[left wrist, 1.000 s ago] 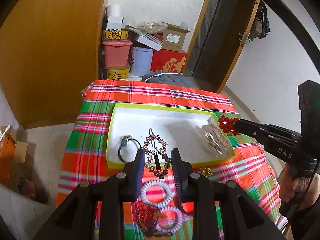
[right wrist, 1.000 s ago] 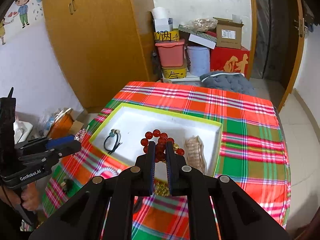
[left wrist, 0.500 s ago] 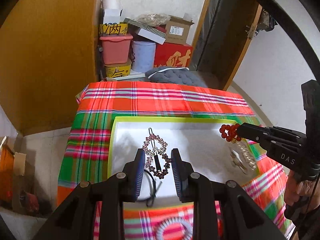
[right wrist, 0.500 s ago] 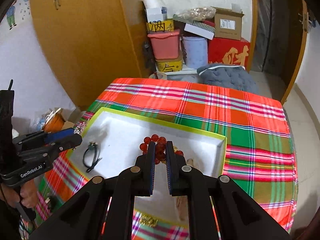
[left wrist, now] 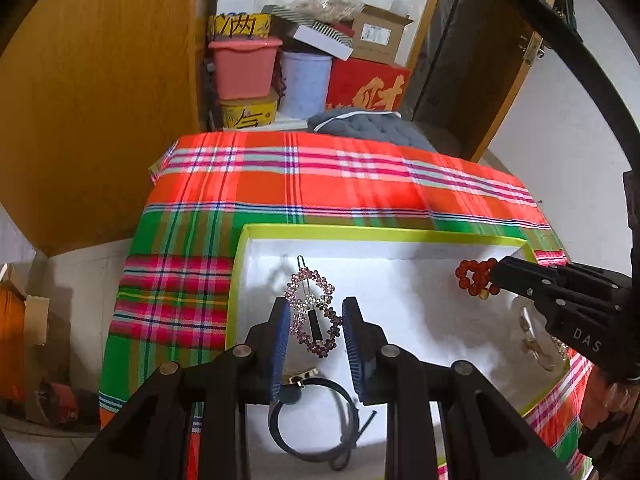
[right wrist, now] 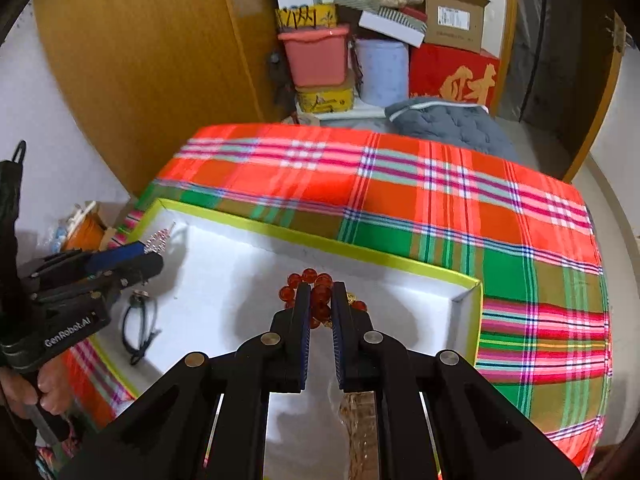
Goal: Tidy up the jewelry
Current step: 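Carry the red beads and rhinestone clip into the yellow tray and open both tools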
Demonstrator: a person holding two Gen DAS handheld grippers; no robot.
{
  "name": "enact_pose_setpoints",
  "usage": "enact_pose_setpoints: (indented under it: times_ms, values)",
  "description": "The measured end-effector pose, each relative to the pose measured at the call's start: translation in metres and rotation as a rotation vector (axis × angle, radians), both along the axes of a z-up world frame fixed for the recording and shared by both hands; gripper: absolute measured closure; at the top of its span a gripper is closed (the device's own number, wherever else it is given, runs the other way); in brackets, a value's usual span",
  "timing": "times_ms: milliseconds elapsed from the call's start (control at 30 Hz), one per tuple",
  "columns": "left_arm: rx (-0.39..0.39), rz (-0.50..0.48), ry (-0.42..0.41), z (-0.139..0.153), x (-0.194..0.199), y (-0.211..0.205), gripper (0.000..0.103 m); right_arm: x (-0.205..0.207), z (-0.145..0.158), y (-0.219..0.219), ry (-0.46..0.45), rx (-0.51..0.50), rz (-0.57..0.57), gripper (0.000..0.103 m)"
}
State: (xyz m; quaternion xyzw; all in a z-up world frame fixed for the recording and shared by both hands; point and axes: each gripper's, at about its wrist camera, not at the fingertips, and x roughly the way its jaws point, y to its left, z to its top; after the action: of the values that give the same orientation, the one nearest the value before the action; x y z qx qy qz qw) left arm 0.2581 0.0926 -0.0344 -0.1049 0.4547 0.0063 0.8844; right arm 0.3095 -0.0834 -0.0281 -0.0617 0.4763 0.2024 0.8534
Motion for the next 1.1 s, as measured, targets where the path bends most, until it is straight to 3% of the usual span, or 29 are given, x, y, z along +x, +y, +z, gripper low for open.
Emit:
enact_pose_setpoints:
  times_ms: [333, 500, 600, 667, 1100]
  values:
    - [-0.012, -0.001, 0.035, -0.011, 0.004, 0.002, 0.075, 0.006, -0.007, 0.002, 0.024, -0.033, 0.003, 0.093]
    - [-0.017, 0.005, 0.036, -0.009, 0.003, 0.004, 0.075, 0.002, -0.003, 0.001, 0.019, -0.012, 0.014, 0.078]
    - [-0.015, 0.012, 0.027, -0.004, -0.002, 0.004, 0.074, -0.002, 0.002, 0.002, 0.008, -0.007, 0.017, 0.074]
    - [-0.016, 0.017, 0.012, 0.003, -0.006, 0.004, 0.068, -0.006, 0.007, 0.001, -0.002, 0.000, 0.020, 0.074]
    - [-0.001, 0.038, -0.064, 0.047, -0.086, -0.013, 0.065, -0.079, 0.039, -0.023, -0.048, 0.073, 0.032, 0.073]
